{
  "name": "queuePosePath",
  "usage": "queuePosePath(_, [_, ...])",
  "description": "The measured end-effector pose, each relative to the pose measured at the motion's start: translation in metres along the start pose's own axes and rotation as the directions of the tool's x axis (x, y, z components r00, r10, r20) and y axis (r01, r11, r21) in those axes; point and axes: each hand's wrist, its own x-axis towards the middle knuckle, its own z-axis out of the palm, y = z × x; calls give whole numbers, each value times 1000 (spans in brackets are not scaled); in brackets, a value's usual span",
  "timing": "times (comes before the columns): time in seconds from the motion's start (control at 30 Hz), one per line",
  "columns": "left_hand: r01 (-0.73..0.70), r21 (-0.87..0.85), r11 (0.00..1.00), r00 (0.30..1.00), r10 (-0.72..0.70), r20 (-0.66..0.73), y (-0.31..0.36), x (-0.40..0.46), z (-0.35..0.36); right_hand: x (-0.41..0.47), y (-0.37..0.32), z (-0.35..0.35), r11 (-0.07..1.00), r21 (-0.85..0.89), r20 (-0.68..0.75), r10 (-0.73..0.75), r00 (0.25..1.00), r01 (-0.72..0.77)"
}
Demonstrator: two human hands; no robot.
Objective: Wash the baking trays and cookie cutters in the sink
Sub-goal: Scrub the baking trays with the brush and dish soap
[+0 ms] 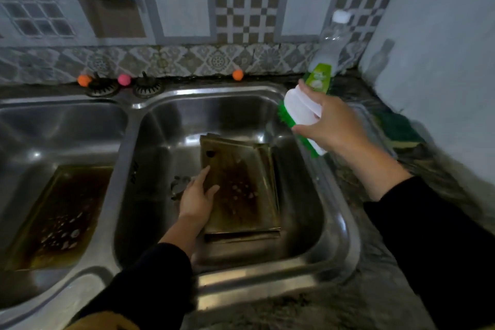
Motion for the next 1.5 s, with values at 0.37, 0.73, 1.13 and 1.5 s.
queuePosePath(0.37, [-137,-346,928,985,91,-144,30,-26,-25,23,79,-26,928,-235,131,325,937,-289])
queuePosePath(0.73, [-205,-448,871,972,127,-197,46,-37,-19,26,-22,-19,998,-19,24,61,998,-60])
queuePosePath(1.13, [-308,-452,837,939,192,-285,59,-43,-30,-6,-61,69,994,16,50,-104,993,104])
queuePosePath(1.5, [-347,-494,797,932,234,-278,62,-48,-27,15,-55,64,939,-337,-170,-130,977,67])
